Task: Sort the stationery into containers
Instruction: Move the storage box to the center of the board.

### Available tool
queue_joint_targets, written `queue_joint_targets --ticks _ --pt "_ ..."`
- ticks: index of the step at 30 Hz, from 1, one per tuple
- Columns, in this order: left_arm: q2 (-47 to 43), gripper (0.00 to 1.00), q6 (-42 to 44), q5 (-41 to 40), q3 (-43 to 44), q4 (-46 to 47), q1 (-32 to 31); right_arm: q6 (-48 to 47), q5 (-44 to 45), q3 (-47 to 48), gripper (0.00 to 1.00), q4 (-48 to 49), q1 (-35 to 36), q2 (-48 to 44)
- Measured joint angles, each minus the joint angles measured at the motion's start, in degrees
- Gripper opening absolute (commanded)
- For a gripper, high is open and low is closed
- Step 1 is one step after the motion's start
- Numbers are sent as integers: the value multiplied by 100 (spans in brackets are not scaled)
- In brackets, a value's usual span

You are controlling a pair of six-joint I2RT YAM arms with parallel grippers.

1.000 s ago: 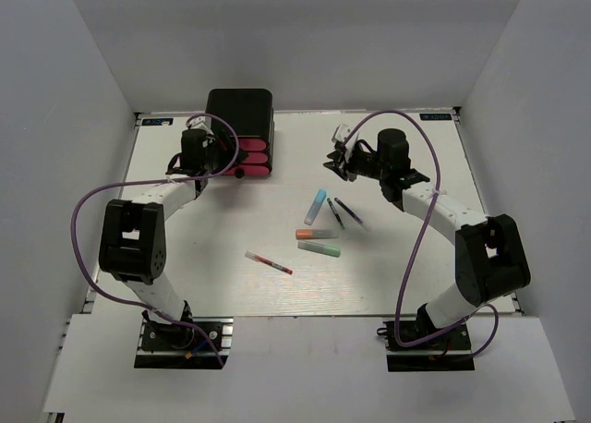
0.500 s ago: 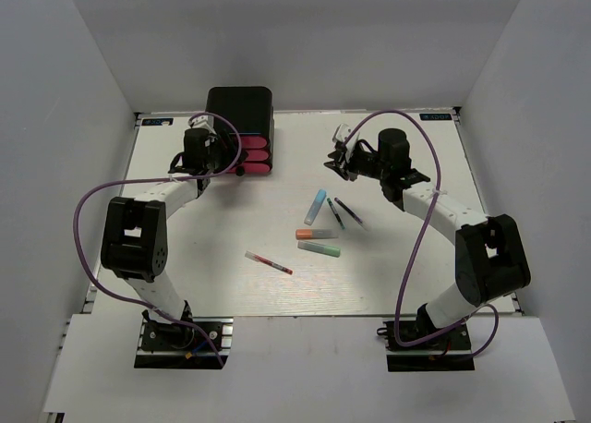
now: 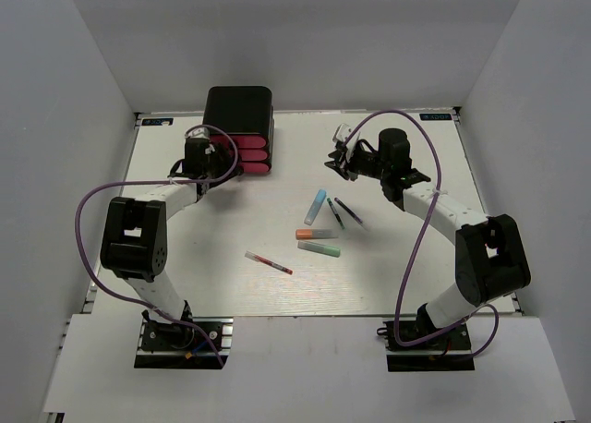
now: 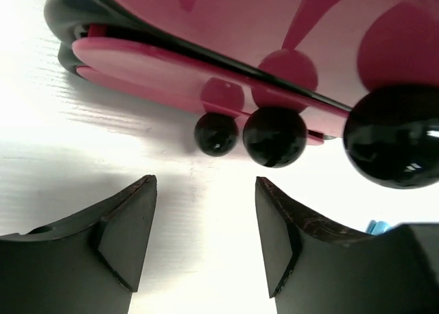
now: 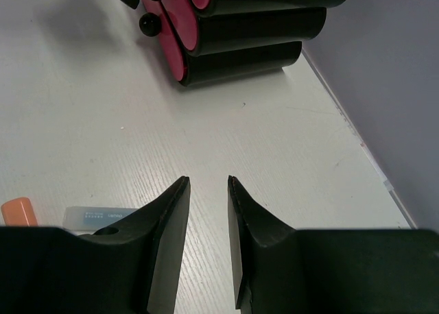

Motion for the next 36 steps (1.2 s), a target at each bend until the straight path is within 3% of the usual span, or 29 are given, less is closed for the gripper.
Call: queue_joint_targets --ticks 26,36 --pt "356 71 -186 201 284 332 -11 -46 0 -2 34 2 -7 0" --pt "446 59 -535 219 302 610 -13 -66 0 -4 34 0 -26 0"
